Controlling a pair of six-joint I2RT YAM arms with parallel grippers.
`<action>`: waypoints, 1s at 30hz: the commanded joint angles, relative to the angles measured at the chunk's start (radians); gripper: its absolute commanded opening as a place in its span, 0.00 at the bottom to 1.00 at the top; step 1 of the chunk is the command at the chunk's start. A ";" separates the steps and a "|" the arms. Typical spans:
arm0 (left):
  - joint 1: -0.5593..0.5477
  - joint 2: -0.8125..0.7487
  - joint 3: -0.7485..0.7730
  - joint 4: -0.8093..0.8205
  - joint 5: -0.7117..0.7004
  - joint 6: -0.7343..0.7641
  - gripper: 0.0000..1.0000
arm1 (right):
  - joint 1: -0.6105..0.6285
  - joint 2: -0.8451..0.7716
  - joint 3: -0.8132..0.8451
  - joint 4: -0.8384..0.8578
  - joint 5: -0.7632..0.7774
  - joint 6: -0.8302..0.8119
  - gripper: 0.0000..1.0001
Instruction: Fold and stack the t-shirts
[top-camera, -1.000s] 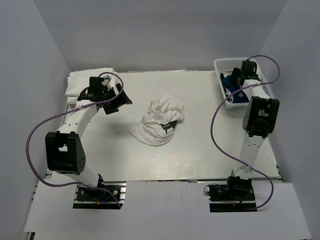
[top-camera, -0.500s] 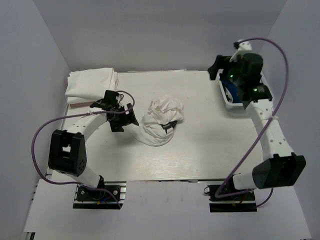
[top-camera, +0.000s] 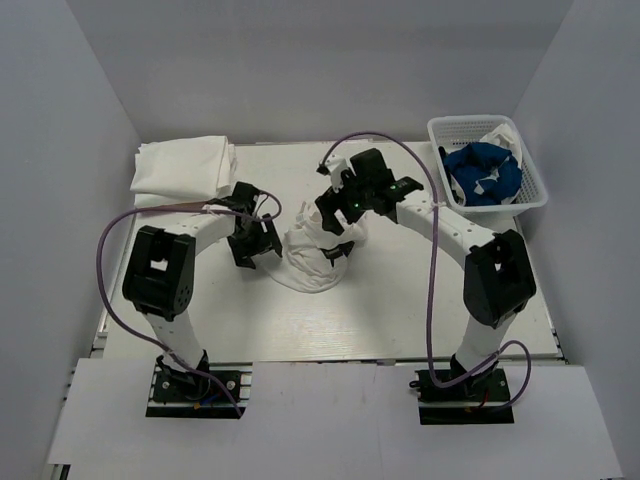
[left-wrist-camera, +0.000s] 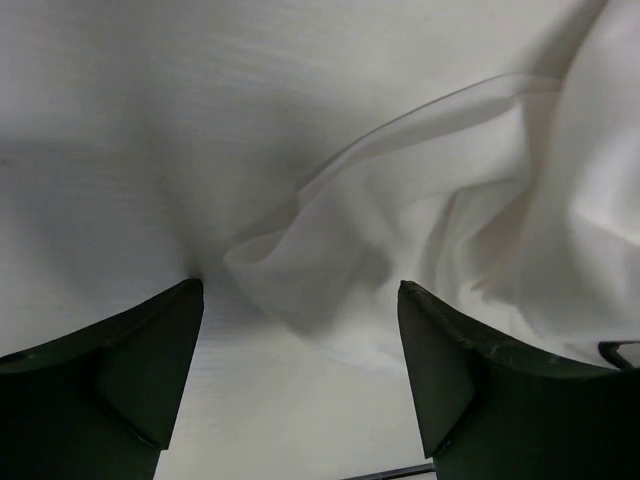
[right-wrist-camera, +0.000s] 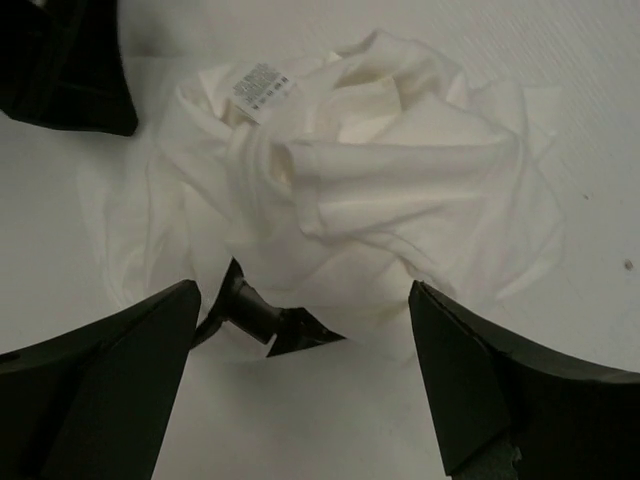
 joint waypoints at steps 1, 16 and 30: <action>-0.023 0.053 0.073 0.022 0.003 -0.024 0.87 | 0.047 -0.049 -0.026 0.163 -0.053 -0.028 0.90; -0.078 0.052 0.158 -0.118 -0.108 0.042 0.00 | 0.090 0.255 0.147 0.196 0.215 0.187 0.30; -0.078 -0.238 0.379 -0.278 -0.523 0.022 0.00 | 0.029 -0.337 -0.146 0.468 0.795 0.267 0.00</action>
